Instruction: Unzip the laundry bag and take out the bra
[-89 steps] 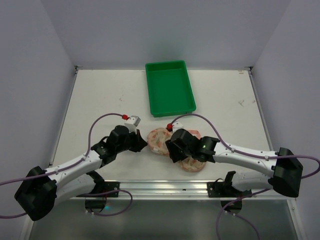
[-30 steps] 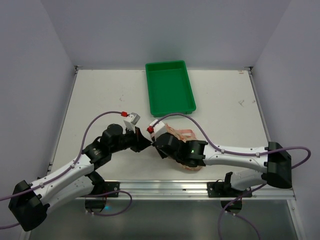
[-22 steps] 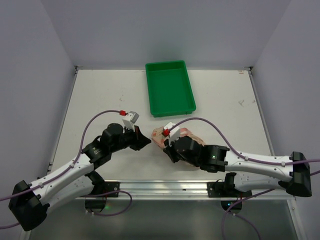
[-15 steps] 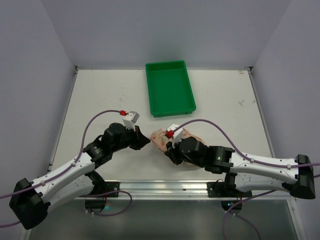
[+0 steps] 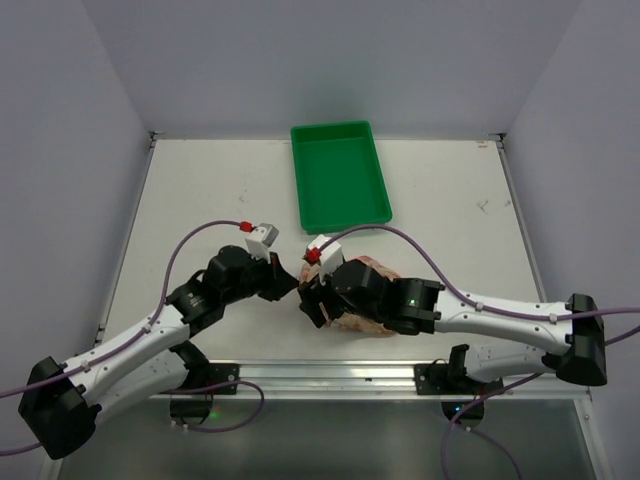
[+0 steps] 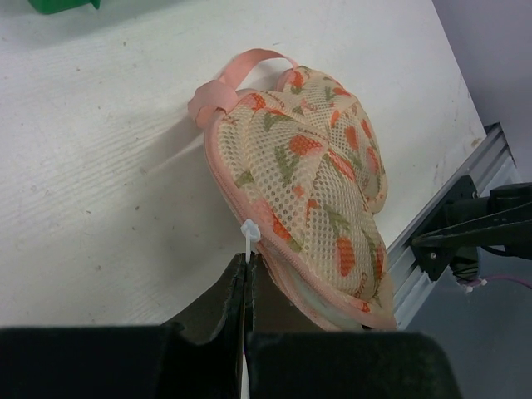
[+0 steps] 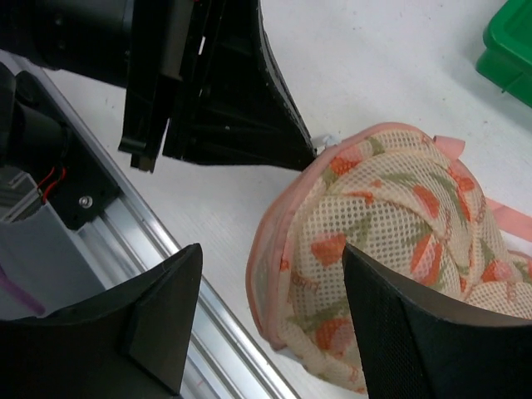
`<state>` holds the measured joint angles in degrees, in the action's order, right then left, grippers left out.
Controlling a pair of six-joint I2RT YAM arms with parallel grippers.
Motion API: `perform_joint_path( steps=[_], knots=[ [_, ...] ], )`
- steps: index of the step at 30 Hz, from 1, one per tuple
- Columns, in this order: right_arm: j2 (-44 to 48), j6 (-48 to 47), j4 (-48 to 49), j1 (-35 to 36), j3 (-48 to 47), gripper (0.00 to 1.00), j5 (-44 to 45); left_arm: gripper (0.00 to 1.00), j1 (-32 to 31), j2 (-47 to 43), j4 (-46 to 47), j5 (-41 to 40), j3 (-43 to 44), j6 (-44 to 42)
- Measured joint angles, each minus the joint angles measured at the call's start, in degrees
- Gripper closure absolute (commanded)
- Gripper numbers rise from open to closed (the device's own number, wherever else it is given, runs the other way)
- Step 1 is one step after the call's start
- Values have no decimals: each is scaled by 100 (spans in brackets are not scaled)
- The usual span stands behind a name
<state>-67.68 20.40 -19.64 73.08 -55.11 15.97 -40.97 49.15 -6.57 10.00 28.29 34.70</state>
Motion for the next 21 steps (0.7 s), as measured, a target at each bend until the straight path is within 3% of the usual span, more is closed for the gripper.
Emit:
perform_joint_path(
  steps=[8,11,14,15,17,18,21],
  knots=[
    [-855,-35,332,9,-125,31,258,100,-28,-144,2,142,0,17],
    [-1080,-66,402,48,-125,38,450,100,-46,-149,-9,177,0,17],
    [-1193,-83,433,107,-125,56,739,100,-48,-160,-46,188,0,17],
    [-1224,-76,424,120,-125,69,863,100,-52,-166,-48,199,0,17],
    [-1285,-24,415,133,-125,84,1056,100,-66,-177,-42,212,0,17],
    [-1309,22,393,144,-125,98,1150,100,-70,-179,-42,223,7,17],
    [-1329,144,310,164,-122,100,1287,100,-74,-179,-39,273,48,17]
  ],
)
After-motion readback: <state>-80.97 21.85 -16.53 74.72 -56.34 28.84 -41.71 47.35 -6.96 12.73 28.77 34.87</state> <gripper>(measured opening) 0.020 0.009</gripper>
